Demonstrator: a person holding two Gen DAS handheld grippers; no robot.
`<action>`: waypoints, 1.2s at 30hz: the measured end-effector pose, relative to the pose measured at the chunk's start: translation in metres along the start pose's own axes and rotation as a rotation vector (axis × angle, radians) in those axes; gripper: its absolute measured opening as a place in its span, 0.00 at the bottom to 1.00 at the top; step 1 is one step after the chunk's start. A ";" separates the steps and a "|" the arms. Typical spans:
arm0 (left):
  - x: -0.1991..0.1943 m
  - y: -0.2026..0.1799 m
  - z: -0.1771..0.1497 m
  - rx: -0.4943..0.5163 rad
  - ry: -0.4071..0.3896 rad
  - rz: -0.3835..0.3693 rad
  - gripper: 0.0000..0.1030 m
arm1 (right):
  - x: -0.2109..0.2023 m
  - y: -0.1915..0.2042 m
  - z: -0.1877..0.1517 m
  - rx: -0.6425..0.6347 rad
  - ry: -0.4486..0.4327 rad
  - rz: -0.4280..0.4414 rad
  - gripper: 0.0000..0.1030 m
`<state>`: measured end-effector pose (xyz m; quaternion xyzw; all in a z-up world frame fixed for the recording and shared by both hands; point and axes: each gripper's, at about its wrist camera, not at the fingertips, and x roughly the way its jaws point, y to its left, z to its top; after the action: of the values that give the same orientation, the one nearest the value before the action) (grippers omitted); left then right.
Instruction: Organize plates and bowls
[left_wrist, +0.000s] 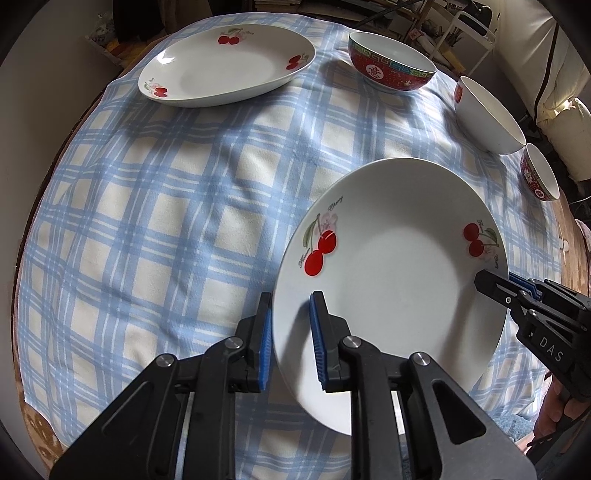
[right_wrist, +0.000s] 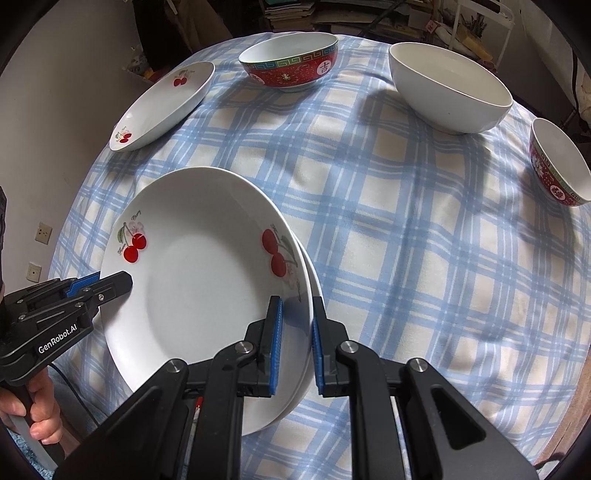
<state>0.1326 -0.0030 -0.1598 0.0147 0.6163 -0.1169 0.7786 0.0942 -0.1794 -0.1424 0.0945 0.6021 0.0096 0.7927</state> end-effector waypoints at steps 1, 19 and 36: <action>0.001 0.000 0.000 0.001 0.002 0.000 0.19 | 0.000 0.002 0.000 -0.004 0.000 -0.008 0.16; 0.013 -0.011 0.000 0.026 0.015 0.024 0.20 | 0.001 0.007 0.001 -0.018 0.001 -0.085 0.16; -0.028 0.000 0.024 0.041 -0.032 0.104 0.27 | -0.025 0.003 0.026 0.021 -0.066 0.003 0.17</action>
<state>0.1495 -0.0023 -0.1274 0.0606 0.5998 -0.0890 0.7929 0.1124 -0.1835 -0.1118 0.1040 0.5755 0.0017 0.8112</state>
